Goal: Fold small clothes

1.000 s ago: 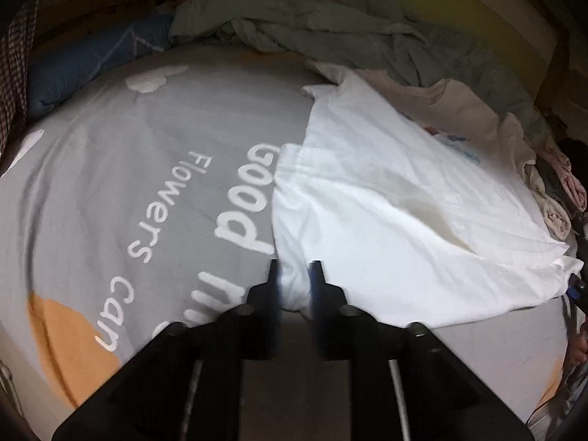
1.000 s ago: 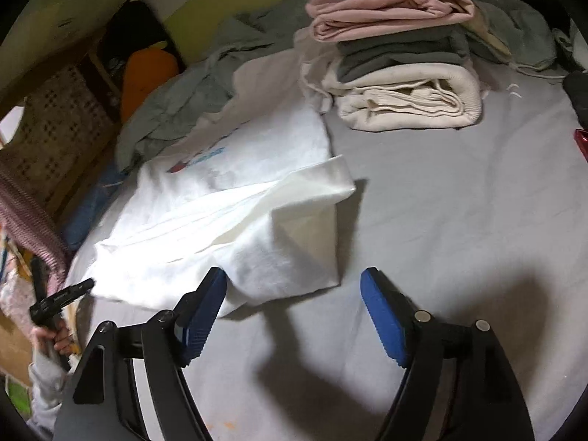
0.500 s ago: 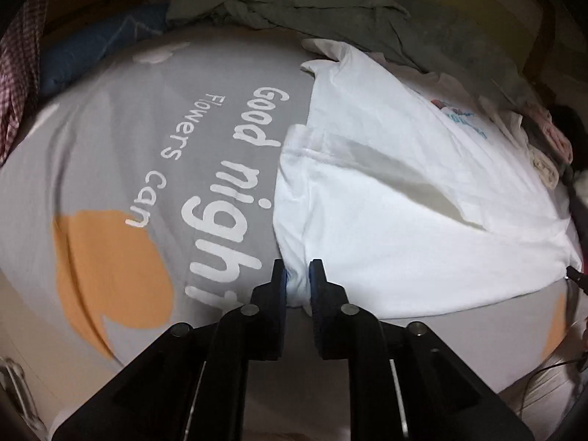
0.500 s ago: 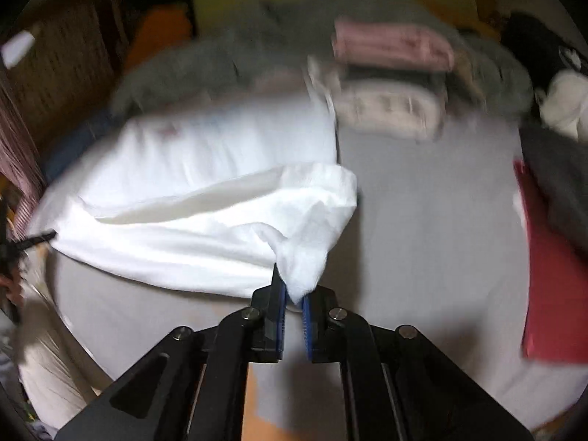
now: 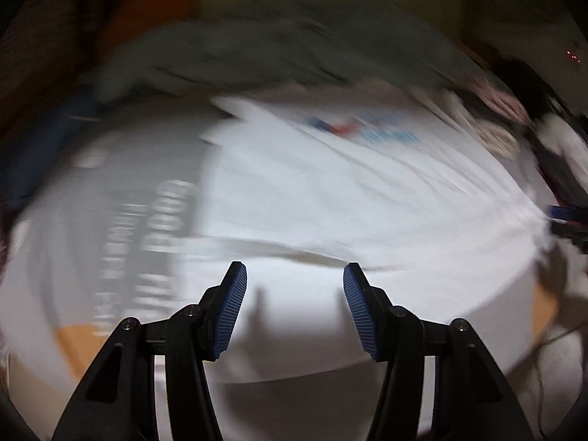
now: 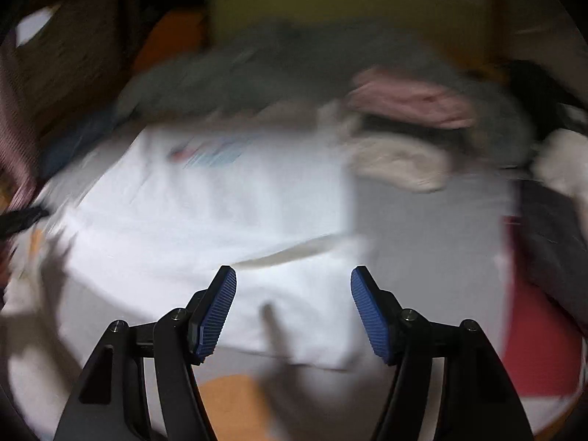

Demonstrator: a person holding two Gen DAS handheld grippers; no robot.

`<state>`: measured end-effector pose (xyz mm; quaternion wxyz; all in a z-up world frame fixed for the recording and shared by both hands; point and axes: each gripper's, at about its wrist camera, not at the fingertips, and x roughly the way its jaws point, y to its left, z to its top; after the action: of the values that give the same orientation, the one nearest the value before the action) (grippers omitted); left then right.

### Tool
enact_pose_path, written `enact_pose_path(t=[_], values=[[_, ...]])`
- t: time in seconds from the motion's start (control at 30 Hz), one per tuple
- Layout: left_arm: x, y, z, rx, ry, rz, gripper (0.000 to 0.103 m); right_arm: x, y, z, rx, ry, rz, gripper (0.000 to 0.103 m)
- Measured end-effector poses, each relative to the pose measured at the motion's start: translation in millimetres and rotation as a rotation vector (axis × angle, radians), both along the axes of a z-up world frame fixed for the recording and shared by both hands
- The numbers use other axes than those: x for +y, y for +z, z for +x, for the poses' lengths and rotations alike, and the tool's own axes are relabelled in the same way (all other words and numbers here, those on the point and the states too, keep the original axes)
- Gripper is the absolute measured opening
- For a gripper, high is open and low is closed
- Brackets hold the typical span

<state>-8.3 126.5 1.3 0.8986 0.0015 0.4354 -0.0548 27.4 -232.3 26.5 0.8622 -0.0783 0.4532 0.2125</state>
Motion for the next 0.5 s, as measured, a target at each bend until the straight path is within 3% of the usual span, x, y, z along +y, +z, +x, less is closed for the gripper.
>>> enact_pose_path(t=[0.07,0.1,0.2,0.33,0.4,0.5], values=[[-18.5,-14.1,11.3,0.052,-0.031,0.017,0.054,27.2,-14.6,8.9,0.058,0.050,-0.081,0.066],[-28.2,-21.7,17.4,0.077,-0.052,0.041,0.054,46.1,-22.7,12.6,0.031,0.067,-0.172,0.066],[-44.5,-37.5,33.8,0.111,-0.074,0.090,0.055,73.4,-38.1,28.5,0.007,0.089,-0.291,0.066],[-42.1,-38.6,63.0,0.071,-0.020,0.072,0.062,77.3,-35.7,55.9,-0.009,0.044,-0.225,0.066],[-37.9,-35.7,74.2,0.022,0.022,0.074,0.062,67.0,-32.0,69.1,-0.092,-0.050,-0.163,0.066],[-25.7,-29.8,70.1,-0.043,0.081,0.077,0.061,46.6,-24.9,76.7,-0.207,-0.215,-0.176,0.067]])
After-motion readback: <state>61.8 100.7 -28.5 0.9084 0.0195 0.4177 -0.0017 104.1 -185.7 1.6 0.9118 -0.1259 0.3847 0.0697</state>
